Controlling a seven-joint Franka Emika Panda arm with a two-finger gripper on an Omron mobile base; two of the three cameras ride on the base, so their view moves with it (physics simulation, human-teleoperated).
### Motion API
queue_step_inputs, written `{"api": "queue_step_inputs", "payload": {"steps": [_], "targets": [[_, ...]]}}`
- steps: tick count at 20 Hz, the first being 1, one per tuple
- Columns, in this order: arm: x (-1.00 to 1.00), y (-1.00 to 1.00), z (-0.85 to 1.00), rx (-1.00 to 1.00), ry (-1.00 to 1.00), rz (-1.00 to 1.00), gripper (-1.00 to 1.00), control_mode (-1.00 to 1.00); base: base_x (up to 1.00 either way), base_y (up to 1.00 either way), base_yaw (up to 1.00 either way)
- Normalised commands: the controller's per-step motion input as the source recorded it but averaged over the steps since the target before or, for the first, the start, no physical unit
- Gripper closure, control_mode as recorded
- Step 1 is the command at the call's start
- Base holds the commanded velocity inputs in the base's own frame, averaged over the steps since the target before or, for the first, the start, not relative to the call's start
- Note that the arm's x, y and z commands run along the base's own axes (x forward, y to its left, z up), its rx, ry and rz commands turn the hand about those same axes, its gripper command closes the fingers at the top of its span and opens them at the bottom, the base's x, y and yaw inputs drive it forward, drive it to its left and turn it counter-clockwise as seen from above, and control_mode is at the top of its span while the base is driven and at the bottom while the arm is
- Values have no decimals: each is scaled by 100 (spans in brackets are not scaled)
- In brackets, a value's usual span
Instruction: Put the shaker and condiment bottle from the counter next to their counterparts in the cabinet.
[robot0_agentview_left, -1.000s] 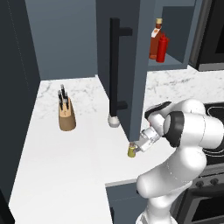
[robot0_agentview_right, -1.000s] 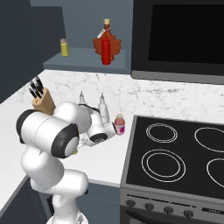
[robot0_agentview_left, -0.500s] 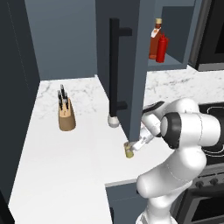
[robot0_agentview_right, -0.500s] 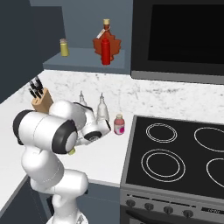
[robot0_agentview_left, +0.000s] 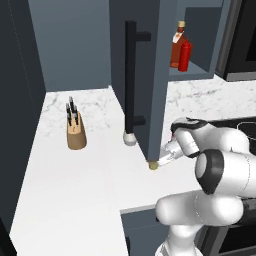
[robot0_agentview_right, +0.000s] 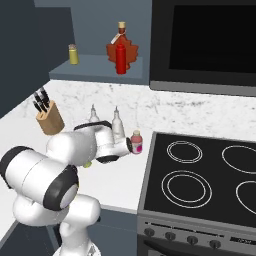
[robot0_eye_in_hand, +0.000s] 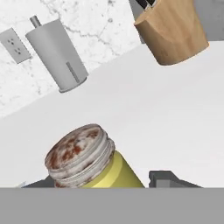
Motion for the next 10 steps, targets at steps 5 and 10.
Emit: {"api": "queue_step_inputs", "payload": {"steps": [5,10], "targets": [[1,-17,31,1,-6,-35,100,-100,0,0,0],[10,-16,88,0,18,-21,100,-100,0,0,0]]}}
